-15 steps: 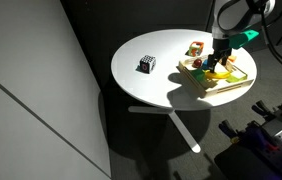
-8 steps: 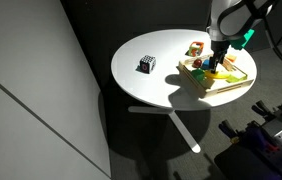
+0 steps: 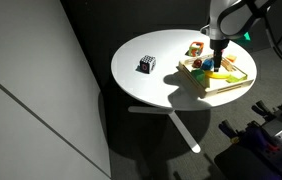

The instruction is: Take the green block off of the tray

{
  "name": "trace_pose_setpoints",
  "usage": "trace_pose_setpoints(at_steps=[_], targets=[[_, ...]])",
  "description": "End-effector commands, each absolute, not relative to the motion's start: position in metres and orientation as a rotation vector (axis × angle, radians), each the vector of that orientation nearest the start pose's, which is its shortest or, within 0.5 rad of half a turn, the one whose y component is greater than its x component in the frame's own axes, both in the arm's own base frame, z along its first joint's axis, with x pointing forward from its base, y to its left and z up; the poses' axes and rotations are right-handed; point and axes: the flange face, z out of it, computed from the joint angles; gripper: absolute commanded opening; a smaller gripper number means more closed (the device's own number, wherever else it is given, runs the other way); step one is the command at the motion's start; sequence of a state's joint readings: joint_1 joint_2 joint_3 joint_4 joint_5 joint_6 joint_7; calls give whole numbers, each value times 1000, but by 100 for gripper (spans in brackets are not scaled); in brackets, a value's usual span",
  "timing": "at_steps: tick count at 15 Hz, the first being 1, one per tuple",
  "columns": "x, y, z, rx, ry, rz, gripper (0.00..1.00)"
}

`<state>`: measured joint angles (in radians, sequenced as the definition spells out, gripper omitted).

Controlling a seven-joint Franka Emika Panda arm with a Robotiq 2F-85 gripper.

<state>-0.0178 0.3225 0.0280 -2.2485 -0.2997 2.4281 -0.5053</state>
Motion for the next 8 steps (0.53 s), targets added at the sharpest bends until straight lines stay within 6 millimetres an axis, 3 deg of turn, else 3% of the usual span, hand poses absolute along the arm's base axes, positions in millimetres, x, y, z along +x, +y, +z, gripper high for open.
trace_pose_setpoints(at_steps=[1, 4, 8], targets=[[535, -1, 214, -2907, -1398, 288, 100], [535, -6, 217, -2873, -1488, 300, 100], [530, -4, 212, -2897, -1442, 303, 100]])
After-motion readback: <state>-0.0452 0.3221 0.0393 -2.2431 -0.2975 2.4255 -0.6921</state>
